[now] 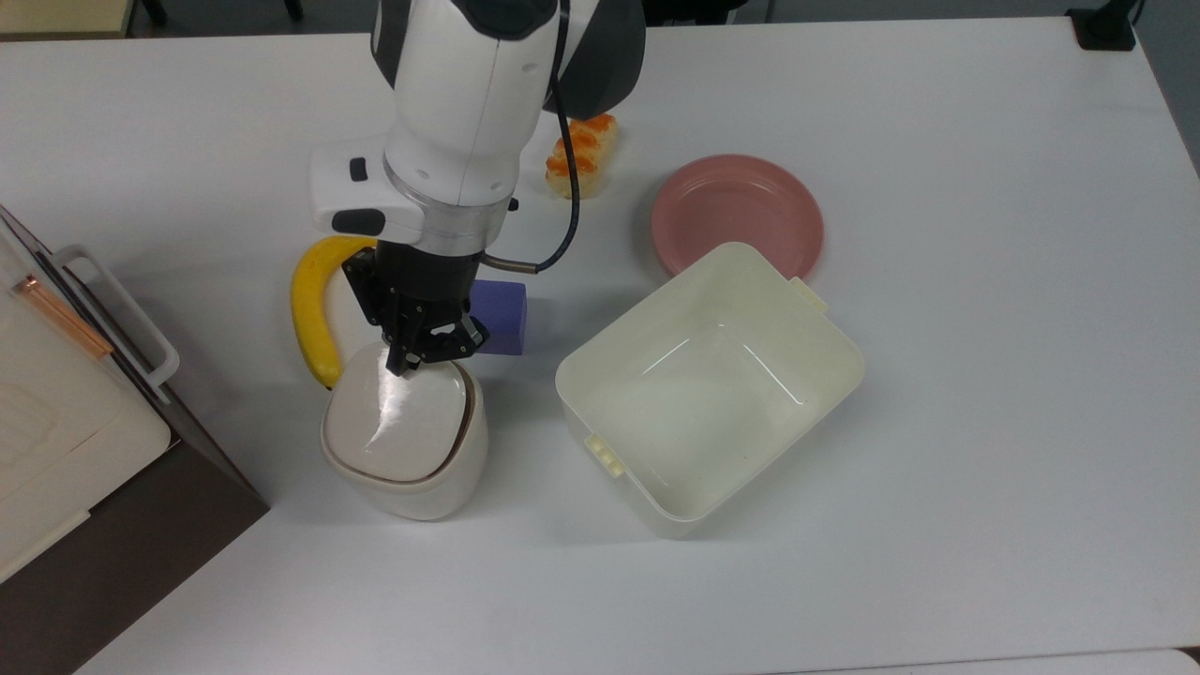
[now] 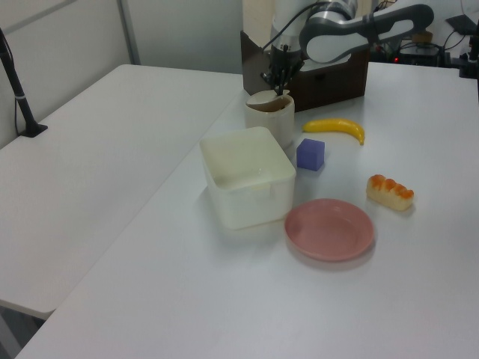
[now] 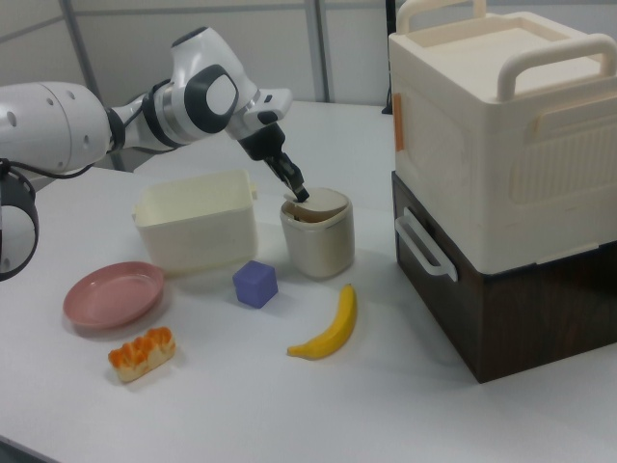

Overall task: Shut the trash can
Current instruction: 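Press the lid down onto the can rim with the gripper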

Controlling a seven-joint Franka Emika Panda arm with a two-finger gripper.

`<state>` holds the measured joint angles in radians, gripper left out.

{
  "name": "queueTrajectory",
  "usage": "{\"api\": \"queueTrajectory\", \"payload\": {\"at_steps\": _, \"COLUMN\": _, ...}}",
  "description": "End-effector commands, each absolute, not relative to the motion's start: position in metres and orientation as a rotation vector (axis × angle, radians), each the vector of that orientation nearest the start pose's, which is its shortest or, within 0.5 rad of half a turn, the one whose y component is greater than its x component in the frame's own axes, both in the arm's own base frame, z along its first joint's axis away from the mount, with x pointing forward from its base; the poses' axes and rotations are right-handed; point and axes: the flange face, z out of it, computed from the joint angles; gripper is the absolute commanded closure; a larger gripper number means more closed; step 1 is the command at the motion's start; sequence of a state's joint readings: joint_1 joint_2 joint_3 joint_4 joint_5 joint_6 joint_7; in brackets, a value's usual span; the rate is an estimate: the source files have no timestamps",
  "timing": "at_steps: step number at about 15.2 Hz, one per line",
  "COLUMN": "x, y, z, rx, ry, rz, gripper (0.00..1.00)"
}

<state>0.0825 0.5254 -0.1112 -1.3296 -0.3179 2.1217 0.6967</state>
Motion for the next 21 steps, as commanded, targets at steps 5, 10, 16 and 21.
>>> {"api": "queueTrajectory", "payload": {"at_steps": 5, "x": 0.719, "y": -0.015, "z": 0.452, "rx": -3.231, "ry": 0.885, "rz": -0.621, "gripper": 1.0}}
{"api": "queueTrajectory", "payload": {"at_steps": 10, "x": 0.718, "y": -0.011, "z": 0.444, "rx": -3.245, "ry": 0.867, "rz": -0.609, "gripper": 1.0}}
{"api": "queueTrajectory", "payload": {"at_steps": 16, "x": 0.715, "y": -0.004, "z": 0.431, "rx": -3.277, "ry": 0.863, "rz": -0.63, "gripper": 1.0}}
{"api": "queueTrajectory", "payload": {"at_steps": 21, "x": 0.71, "y": 0.007, "z": 0.413, "rx": -3.302, "ry": 0.855, "rz": -0.643, "gripper": 1.0}}
